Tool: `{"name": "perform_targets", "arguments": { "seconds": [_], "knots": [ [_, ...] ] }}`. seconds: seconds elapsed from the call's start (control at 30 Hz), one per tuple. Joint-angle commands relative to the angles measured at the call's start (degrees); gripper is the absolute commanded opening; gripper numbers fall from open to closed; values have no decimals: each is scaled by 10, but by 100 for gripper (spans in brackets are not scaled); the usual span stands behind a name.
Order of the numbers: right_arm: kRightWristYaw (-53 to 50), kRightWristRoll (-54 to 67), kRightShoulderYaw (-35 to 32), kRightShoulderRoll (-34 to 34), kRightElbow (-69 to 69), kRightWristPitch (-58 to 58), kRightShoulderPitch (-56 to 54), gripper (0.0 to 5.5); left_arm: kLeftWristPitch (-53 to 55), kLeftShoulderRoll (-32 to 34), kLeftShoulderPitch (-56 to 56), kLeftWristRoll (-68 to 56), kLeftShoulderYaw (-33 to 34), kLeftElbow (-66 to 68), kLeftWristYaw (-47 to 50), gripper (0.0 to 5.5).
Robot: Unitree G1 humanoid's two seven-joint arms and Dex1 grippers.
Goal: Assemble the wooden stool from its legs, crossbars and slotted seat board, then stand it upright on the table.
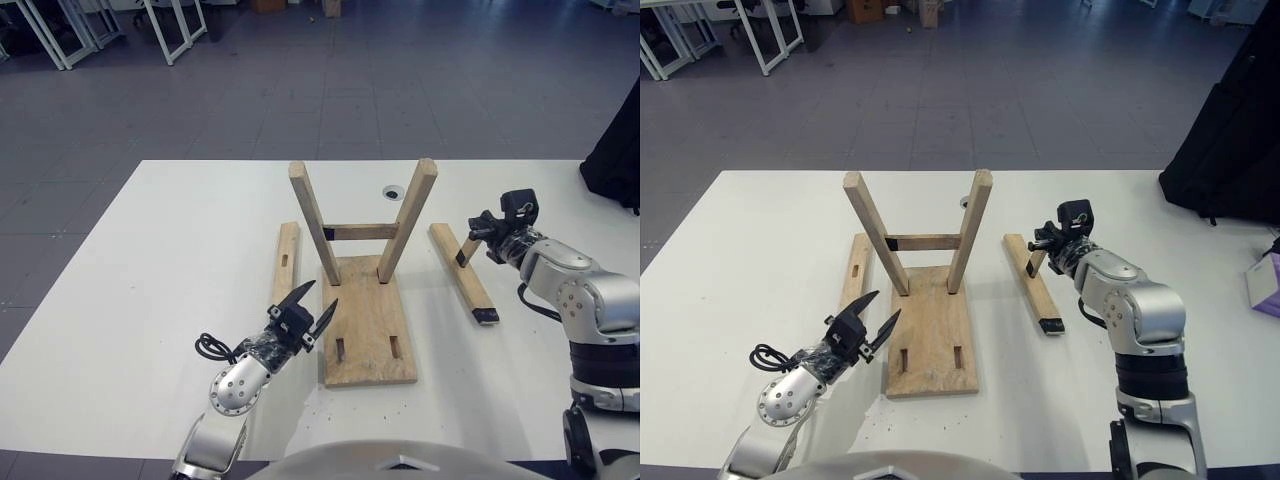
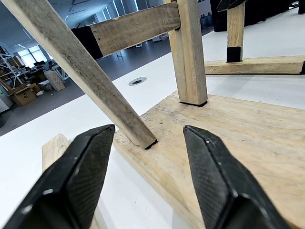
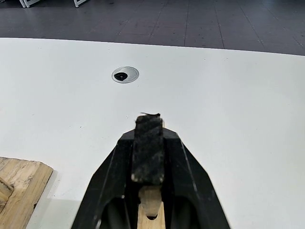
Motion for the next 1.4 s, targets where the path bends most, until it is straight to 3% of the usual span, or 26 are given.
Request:
{"name": "perform_targets", "arguments": {
  "seconds": [0.03,0.37,1.13,1.33,1.4],
  "knots": [
    [12,-23,28,8,59,61,49,79,-3,-1,-14,9,-4,13,4,266],
    [19,-55,14,24,52,75,40,230,-6,-17,-27,-2,1,29,15,266],
    [74,-77,-7,35,-28,34,55,230,-6,-10,-25,4,7,24,15,266],
    [94,-114,4,42,-72,-88,67,332,-5,-7,-26,1,12,22,12,266],
    [93,-136,10,40,-69,-132,75,332,-4,-3,-29,0,13,23,9,266]
  ]
}}
